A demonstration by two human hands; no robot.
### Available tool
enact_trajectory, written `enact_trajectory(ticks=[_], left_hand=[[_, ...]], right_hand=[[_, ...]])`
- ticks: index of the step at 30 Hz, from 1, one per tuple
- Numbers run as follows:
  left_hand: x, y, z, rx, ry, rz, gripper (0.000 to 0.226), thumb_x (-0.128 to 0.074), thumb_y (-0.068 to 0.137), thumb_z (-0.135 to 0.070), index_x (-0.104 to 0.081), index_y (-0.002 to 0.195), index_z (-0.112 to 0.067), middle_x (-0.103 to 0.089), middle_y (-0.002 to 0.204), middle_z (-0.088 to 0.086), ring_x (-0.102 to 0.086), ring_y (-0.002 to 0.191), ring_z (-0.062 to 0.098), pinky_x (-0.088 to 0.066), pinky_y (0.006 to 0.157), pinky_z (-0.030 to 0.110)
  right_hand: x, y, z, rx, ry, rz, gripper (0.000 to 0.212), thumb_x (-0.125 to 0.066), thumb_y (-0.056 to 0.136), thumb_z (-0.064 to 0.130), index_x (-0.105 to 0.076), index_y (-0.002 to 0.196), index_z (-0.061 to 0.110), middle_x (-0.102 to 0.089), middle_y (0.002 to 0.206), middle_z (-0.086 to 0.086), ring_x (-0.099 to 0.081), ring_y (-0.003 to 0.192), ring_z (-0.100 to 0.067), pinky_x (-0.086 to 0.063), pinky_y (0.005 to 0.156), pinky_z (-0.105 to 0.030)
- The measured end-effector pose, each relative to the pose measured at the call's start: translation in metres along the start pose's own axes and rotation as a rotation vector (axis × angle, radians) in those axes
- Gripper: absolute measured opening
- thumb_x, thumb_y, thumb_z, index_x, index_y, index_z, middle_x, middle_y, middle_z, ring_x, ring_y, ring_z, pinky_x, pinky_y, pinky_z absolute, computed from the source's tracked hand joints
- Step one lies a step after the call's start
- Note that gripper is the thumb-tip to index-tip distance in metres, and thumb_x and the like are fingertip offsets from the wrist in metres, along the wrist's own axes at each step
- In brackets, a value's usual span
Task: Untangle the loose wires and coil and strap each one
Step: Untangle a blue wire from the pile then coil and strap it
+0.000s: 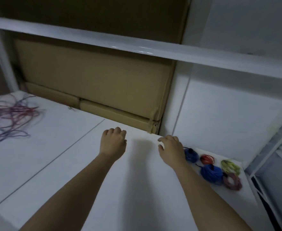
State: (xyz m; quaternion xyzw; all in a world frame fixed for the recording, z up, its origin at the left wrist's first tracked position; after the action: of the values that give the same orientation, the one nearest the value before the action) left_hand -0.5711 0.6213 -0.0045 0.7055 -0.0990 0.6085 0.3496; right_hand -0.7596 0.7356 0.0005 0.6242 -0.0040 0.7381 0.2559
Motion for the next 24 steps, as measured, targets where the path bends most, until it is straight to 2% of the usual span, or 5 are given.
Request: enact_trajectory(ticks=[6, 11, 16, 20, 24], left_hand=[[0.055, -0.052, 0.130, 0.254, 0.118, 0.007, 0.035, -0.045, 0.097, -0.035, -0.052, 0.126, -0.017, -0.057, 0.124, 0.005, -0.054, 0.111, 0.027, -0.039, 0.091, 0.035], [0.092, -0.081, 0.244, 0.398, 0.168, -0.037, 0.039, -0.046, 0.097, -0.036, -0.048, 0.130, -0.016, -0.054, 0.128, 0.007, -0.052, 0.115, 0.030, -0.038, 0.094, 0.038], [0.107, -0.098, 0.367, 0.479, 0.163, -0.075, 0.040, -0.048, 0.096, -0.034, -0.048, 0.132, -0.017, -0.055, 0.131, 0.008, -0.052, 0.118, 0.031, -0.039, 0.096, 0.038], [0.109, -0.099, 0.464, 0.484, 0.123, -0.092, 0.038, -0.048, 0.096, -0.036, -0.050, 0.130, -0.017, -0.055, 0.132, 0.007, -0.054, 0.116, 0.030, -0.042, 0.095, 0.040], [0.110, -0.091, 0.555, 0.478, 0.091, -0.087, 0.040, -0.049, 0.096, -0.037, -0.049, 0.131, -0.017, -0.056, 0.129, 0.008, -0.054, 0.113, 0.030, -0.048, 0.087, 0.039]], right_hand=[[-0.024, 0.032, 0.140, 0.235, 0.125, 0.037, 0.033, -0.048, 0.097, 0.024, -0.056, 0.128, 0.019, -0.055, 0.127, -0.004, -0.042, 0.123, -0.024, -0.038, 0.098, -0.034], [-0.041, 0.061, 0.278, 0.380, 0.198, 0.023, 0.032, -0.049, 0.096, 0.023, -0.057, 0.127, 0.018, -0.054, 0.127, -0.004, -0.039, 0.125, -0.023, -0.038, 0.097, -0.034], [-0.065, 0.090, 0.412, 0.487, 0.234, 0.005, 0.032, -0.051, 0.095, 0.022, -0.059, 0.126, 0.017, -0.054, 0.127, -0.007, -0.041, 0.121, -0.026, -0.040, 0.095, -0.036], [-0.089, 0.121, 0.508, 0.489, 0.255, -0.001, 0.033, -0.051, 0.095, 0.023, -0.059, 0.127, 0.017, -0.054, 0.126, -0.007, -0.042, 0.121, -0.027, -0.043, 0.093, -0.037], [-0.113, 0.150, 0.586, 0.475, 0.297, -0.016, 0.033, -0.051, 0.095, 0.022, -0.060, 0.126, 0.017, -0.055, 0.124, -0.007, -0.042, 0.119, -0.025, -0.042, 0.090, -0.034]])
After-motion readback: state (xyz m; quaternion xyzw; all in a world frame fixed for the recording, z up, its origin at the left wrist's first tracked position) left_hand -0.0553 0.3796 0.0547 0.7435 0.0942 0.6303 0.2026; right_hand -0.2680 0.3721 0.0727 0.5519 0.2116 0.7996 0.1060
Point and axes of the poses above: each hand's wrist, its own y-axis towards the middle knuckle, its own x-axis out of the back of the hand, z = x × y, the point moved 1 cm from there along y, towards the middle knuckle
